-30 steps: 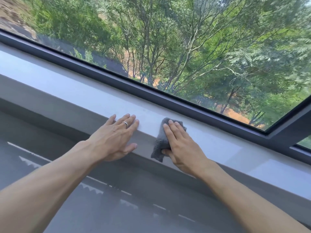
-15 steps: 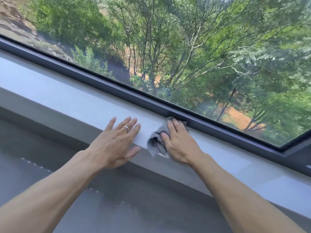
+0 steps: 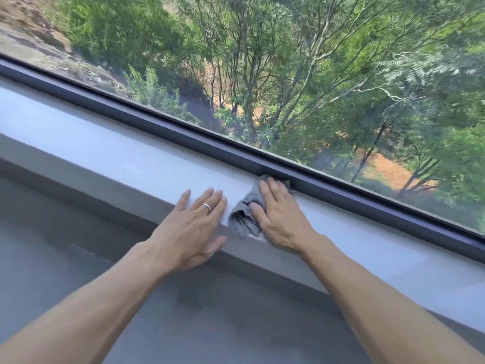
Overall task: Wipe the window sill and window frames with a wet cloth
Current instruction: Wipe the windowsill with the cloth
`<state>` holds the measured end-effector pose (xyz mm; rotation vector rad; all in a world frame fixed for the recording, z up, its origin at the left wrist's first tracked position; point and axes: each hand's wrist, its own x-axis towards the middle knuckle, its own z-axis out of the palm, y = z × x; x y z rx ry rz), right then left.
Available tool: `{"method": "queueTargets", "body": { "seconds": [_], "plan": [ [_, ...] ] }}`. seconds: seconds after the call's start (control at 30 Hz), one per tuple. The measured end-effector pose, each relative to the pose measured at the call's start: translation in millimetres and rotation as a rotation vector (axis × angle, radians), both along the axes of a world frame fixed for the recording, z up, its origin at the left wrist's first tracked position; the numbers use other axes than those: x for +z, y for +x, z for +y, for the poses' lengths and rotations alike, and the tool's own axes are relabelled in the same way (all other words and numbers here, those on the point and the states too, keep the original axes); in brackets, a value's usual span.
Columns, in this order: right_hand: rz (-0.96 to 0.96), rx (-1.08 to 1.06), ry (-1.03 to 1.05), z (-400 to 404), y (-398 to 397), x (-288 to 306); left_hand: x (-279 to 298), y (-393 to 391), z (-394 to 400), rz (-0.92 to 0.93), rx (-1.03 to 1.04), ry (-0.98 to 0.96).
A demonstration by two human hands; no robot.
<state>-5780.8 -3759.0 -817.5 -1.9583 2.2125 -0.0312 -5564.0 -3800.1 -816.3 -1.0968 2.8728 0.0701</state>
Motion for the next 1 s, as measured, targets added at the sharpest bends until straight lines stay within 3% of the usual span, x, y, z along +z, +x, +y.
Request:
{"method": "queueTargets", "body": {
  "seconds": [0.17,0.23,0.3,0.5,0.67,0.9,1.0],
  "plan": [
    [0.018,0.191,0.032,37.4,6.7,1.0,3.0,22.3,-7.4,-0.021,-0.01,-0.015],
    [0.141,0.246,-0.014,70.0,-2.9,-0.6,4.9,24.5,-8.8,-0.05,-0.002,0.006],
    [0.199,0.23,-0.033,73.4,-2.1,-0.3,6.4,25.0,-8.5,-0.046,0.001,0.017],
    [0.083,0.199,-0.036,5.3,72.8,-2.6,5.4,28.9,-2.1,-0.024,0.015,0.032],
    [0.188,0.177,-0.119,51.5,41.2,-17.0,9.1,34.8,-11.3,-0.041,0.027,0.028],
    [0.084,0.148,-0.003,8.9,80.1,2.4,4.9,31.1,-13.8,-0.031,0.027,0.039],
    [0.037,0.112,0.061,24.7,54.0,15.0,9.9,38.9,-22.6,-0.05,0.023,0.016]
  ]
}}
